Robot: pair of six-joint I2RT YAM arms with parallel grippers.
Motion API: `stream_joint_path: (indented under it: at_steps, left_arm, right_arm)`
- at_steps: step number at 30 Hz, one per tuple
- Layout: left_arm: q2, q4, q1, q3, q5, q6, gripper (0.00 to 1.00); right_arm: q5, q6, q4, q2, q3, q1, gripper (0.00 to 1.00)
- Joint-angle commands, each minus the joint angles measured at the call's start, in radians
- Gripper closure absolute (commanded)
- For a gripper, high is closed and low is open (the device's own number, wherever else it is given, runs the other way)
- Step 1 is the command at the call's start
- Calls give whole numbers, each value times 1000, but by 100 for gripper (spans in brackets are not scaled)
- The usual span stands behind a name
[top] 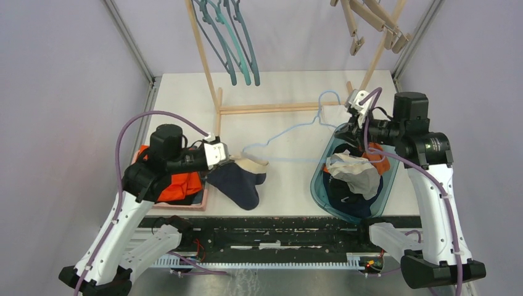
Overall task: Remove the underwear clipped to the hanger
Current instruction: Remove the underwear from the hanger.
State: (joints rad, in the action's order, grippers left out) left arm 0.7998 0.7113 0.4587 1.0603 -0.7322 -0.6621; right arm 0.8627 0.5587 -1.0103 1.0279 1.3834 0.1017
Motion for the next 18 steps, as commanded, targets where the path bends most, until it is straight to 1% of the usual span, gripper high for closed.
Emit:
stream_joint_path:
  at_steps: [1,5,9,11,14,18]
  left_arm:
    - [-19,296,-29,-12,166,-115,80]
    - [-14,313,-30,-33,180,-141,79]
    - [-6,280,-30,-56,170,-127,88]
    - [0,252,-29,-63,161,-113,89]
    - [5,191,-29,-103,175,-113,82]
    - [51,171,-31,-148,259,-121,76]
  right_arm:
    - [-260,26,88,3,55,-73,99]
    - [-262,25,87,1,63,-73,99]
    - [-241,13,85,4,70,-73,99]
    - [-230,1,86,6,70,-73,99]
    - [-196,-43,85,4,71,-73,99]
    - [-164,-92,98,-12,52,-73,99]
